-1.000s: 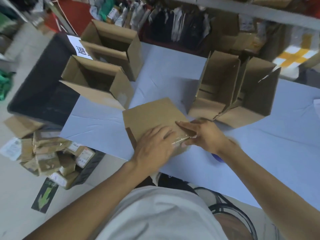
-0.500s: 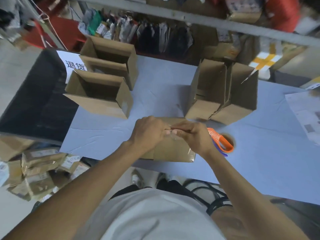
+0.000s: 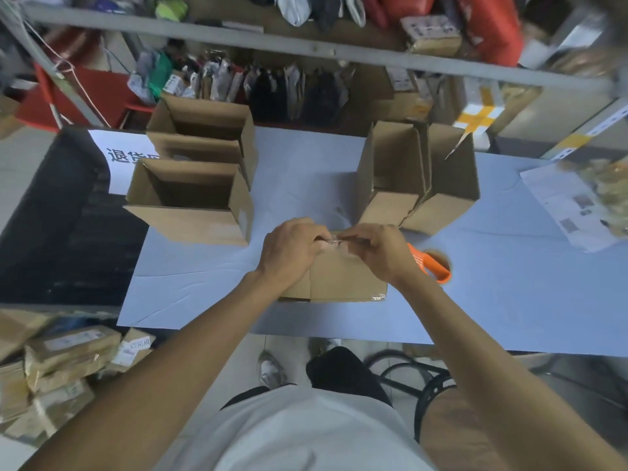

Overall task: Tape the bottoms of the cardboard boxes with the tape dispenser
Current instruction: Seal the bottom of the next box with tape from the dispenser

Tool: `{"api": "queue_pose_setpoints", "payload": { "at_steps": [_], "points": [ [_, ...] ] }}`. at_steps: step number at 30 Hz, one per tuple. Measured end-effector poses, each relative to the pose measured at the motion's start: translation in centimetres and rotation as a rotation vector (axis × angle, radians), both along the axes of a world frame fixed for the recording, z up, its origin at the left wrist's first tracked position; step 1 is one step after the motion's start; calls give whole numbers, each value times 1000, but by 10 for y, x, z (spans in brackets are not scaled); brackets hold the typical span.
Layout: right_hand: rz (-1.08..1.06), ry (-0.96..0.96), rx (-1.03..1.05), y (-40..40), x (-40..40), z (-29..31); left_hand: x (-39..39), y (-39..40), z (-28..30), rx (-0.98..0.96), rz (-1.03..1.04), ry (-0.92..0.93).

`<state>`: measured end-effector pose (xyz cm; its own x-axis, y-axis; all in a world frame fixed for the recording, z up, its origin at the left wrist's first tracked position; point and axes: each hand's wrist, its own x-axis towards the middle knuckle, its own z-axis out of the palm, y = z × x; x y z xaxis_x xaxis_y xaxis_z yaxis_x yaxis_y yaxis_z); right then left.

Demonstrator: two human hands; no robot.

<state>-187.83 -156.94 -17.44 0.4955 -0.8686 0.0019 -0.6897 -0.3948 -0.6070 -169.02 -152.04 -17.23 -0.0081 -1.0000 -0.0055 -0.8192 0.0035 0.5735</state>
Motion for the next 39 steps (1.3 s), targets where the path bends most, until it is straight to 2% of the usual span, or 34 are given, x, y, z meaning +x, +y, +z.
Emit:
{"api": "queue_pose_setpoints", "payload": {
  "at_steps": [4,9,16,18,21,26,28,30,31,32,34,36,38,39],
  "points": [
    [25,112,-74,4,8,-2,2,-7,-1,23,42,62],
    [-173,-54,148,2,10,-4,3,-6,-8,18,45,165],
    [-264,-100,182,12,10,-3,4,-4,-7,-22,12,197],
    [-331,-141,200,14,8,-1,6,0,-5,-84,26,275],
    [-445,-316,274,18,-6,5,11,10,-7,-128,104,420],
    [-675,-671,444,24,-47,0,29,15,-31,214,338,632],
    [-729,-801,562,28,-53,-12,33,13,-39,368,410,818],
    [-732,-817,628,34,-48,-24,33,13,-44,424,393,1025],
    [-760,-766,621,38,-42,-30,33,13,-45,409,368,1046],
    [-813,-683,594,40,-37,-35,33,15,-46,375,343,1006],
    [-910,-553,560,45,-31,-43,34,15,-49,298,305,806],
    [-859,-633,695,51,-23,-44,36,13,-52,258,304,618],
    [-777,-755,801,55,-18,-44,38,10,-54,270,326,576],
    [-723,-756,797,57,-18,-44,40,9,-55,275,327,572]
  ]
}}
